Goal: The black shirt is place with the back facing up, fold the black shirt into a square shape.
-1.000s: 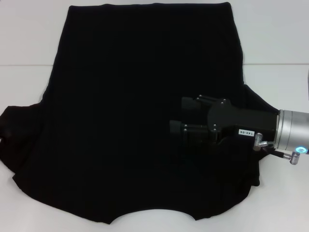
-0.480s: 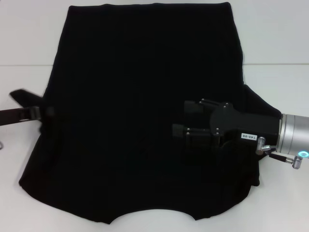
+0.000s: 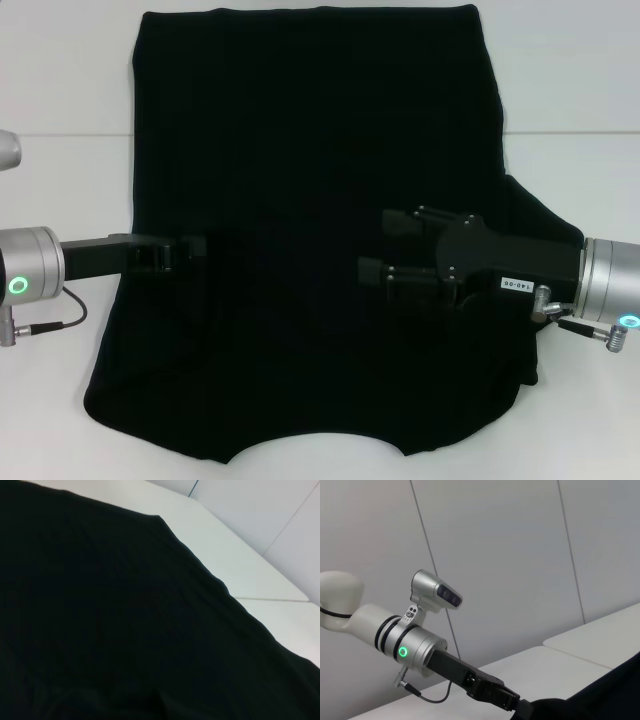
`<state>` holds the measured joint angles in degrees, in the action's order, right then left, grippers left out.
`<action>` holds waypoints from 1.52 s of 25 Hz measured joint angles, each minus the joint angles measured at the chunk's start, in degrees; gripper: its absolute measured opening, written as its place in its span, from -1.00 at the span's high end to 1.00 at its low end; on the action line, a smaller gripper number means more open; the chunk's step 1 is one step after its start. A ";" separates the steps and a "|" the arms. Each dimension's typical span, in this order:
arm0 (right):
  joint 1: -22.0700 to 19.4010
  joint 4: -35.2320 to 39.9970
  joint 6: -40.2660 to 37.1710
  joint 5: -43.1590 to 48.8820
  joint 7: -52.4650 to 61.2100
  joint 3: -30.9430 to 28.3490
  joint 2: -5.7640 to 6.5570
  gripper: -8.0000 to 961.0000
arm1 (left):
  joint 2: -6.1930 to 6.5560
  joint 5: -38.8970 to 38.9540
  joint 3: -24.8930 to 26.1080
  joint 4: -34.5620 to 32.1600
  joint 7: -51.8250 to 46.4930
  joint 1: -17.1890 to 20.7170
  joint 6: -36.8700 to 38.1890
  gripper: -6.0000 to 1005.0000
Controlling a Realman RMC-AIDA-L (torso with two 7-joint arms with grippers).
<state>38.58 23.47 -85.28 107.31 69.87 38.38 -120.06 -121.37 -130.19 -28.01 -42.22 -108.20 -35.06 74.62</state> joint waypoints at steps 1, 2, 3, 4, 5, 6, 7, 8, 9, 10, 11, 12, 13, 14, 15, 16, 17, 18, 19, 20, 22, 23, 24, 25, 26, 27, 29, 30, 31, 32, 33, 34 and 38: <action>0.00 0.00 -0.06 0.01 -0.01 -0.09 0.00 -0.84 | 0.19 0.34 0.00 0.43 -0.06 -0.06 -0.06 0.97; 0.00 0.00 -0.18 0.00 -0.04 -0.16 0.00 -0.84 | 0.26 0.79 0.08 0.65 -0.08 -0.07 -0.20 0.97; 0.00 0.00 -0.32 0.00 -0.06 -0.23 0.00 -0.84 | 0.26 1.22 0.17 0.69 -0.05 -0.02 -0.28 0.97; 0.00 0.00 -0.41 0.00 -0.06 -0.32 0.02 -0.84 | 0.25 2.01 0.20 0.72 0.12 0.08 -0.24 0.97; 0.00 0.02 -0.46 -0.09 0.00 -0.38 0.07 -0.84 | 0.23 2.86 0.17 0.72 0.38 0.21 0.09 0.97; 0.00 0.06 -0.48 -0.22 0.16 -0.42 0.14 -0.84 | 0.22 3.93 0.10 0.72 0.98 0.34 1.03 0.91; -0.02 0.20 -0.54 -0.35 0.59 -0.43 0.25 -0.84 | 0.21 5.16 0.11 0.72 1.77 0.51 2.19 0.86; -0.07 0.44 -0.61 -0.45 1.20 -0.43 0.38 -0.84 | 0.18 6.50 0.11 0.72 2.76 0.68 3.55 0.81; -0.17 0.72 -0.72 -0.51 2.06 -0.46 0.55 -0.84 | 0.12 8.35 0.19 0.82 4.46 0.93 5.70 0.76; -0.30 1.33 -0.90 -0.51 3.37 -0.49 0.78 -0.84 | 0.01 10.45 0.25 1.15 6.50 1.23 8.08 0.70; -0.40 1.76 -1.01 -0.52 4.51 -0.50 0.95 -0.84 | -0.08 12.23 0.21 1.70 8.35 1.43 10.32 0.63; -0.56 2.78 -1.17 -0.53 6.76 -0.53 1.20 -0.84 | -0.11 14.19 0.20 2.67 10.77 1.59 12.94 0.56; -0.76 4.15 -1.28 -0.53 9.91 -0.53 1.47 -0.84 | -0.11 15.80 0.14 3.95 13.51 1.70 15.26 0.48; -0.88 5.45 -1.27 -0.54 12.61 -0.55 1.80 -0.84 | -0.08 16.89 0.05 5.15 15.72 1.71 17.07 0.41; -1.09 6.98 -1.19 -0.41 16.49 -0.42 2.21 -0.84 | 0.00 18.12 -0.03 6.91 19.05 1.64 19.64 0.34; -1.23 8.32 -1.03 -0.25 20.03 -0.26 2.70 -0.84 | 0.06 18.69 -0.14 8.45 22.09 1.52 21.35 0.26; -1.37 9.69 -0.68 0.18 24.71 -0.06 3.37 -0.84 | 0.02 18.93 -0.47 9.77 25.12 1.31 22.52 0.17; -1.44 10.44 -0.46 0.62 27.38 0.06 3.87 -0.84 | -0.16 19.00 -0.89 10.64 27.96 1.17 23.23 0.08; -1.51 11.61 -0.11 1.46 31.64 0.11 4.61 -0.84 | -0.48 18.93 -1.55 11.26 30.63 1.12 23.42 -0.01; -1.57 12.57 0.40 2.63 35.77 0.06 5.27 -0.84 | -0.86 18.76 -2.44 11.62 33.36 1.10 23.38 -0.10; -1.64 14.10 1.48 4.90 41.47 -0.17 6.17 -0.84 | -1.72 18.28 -4.87 11.92 38.06 1.35 22.59 -0.27; -1.67 14.94 2.29 6.52 44.49 -0.22 6.57 -0.84 | -2.04 18.19 -6.22 11.96 39.68 1.51 22.04 -0.35; -1.69 15.63 2.85 7.81 46.98 -0.25 6.83 -0.84 | -2.25 18.10 -7.60 12.01 41.53 1.69 21.21 -0.43; -1.74 16.56 3.66 9.74 50.02 -0.30 7.19 -0.84 | -2.42 18.08 -9.05 12.04 42.81 1.84 20.41 -0.51; -1.88 17.42 4.33 11.45 52.44 -0.36 7.45 -0.84 | -2.50 18.03 -10.32 12.05 43.73 1.96 19.69 -0.58; -2.00 18.24 4.92 13.13 54.64 -0.42 7.64 -0.84 | -2.53 17.89 -11.51 12.05 44.36 2.02 18.95 -0.66; -2.44 20.42 6.56 17.39 60.40 -0.79 7.92 -0.84 | -2.56 17.55 -13.36 11.92 44.93 2.08 18.05 -0.71; -2.44 20.42 6.56 17.39 60.40 -0.79 7.92 -0.84 | -2.56 17.40 -13.85 11.79 45.01 2.08 17.90 -0.73; -2.60 21.27 7.25 20.01 63.82 -1.60 8.03 -0.84 | -2.56 17.21 -14.32 11.64 45.09 2.09 17.84 -0.76; -2.60 21.27 7.25 20.01 63.82 -1.60 8.03 -0.84 | -2.56 16.98 -14.78 11.48 45.15 2.07 17.82 -0.78; -2.65 21.54 7.66 21.38 65.42 -2.17 8.06 -0.84 | -2.57 16.64 -15.05 11.40 45.22 1.98 17.81 -0.81; -2.65 21.61 8.28 22.47 66.50 -2.44 8.09 -0.84 | -2.57 16.14 -15.29 11.34 45.35 1.83 17.73 -0.83; -2.46 21.43 11.36 27.08 69.88 -2.79 8.13 -0.84 | -2.57 14.70 -15.48 11.31 46.37 1.55 16.86 -0.86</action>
<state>36.12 44.90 -73.92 134.39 139.75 35.59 -111.93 -123.94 -115.49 -43.49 -30.91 -61.83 -33.51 91.49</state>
